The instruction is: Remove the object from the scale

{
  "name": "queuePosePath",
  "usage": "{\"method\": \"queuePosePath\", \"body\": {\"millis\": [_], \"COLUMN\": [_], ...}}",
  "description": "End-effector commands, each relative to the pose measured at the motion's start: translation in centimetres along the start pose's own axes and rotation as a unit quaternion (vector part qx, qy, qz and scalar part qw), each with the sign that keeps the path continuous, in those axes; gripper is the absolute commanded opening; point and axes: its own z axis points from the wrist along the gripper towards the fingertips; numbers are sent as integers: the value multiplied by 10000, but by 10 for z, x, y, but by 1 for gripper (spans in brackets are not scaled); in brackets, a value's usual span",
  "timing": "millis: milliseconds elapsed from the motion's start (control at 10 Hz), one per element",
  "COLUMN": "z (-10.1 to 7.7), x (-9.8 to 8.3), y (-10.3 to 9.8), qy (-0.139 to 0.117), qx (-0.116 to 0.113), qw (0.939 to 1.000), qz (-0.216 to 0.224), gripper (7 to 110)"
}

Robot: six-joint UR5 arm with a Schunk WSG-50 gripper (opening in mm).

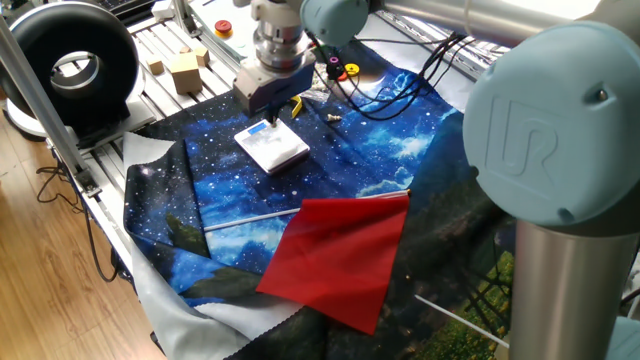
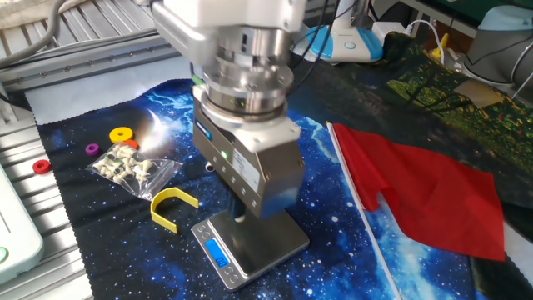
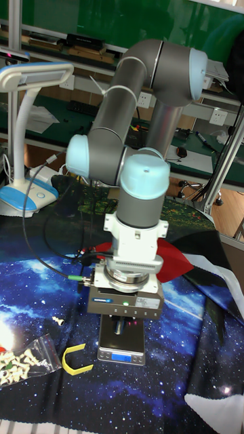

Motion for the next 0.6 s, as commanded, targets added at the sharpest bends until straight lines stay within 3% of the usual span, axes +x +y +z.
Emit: {"method": "queuePosePath", "body": {"millis": [0, 500], "z": [-6, 0], "x": [2, 18], "y": [-32, -80], "qy": [11, -59], "qx": [-1, -81], "qw": [9999, 9988], "qz": [-139, -474], "gripper": [7, 7]}}
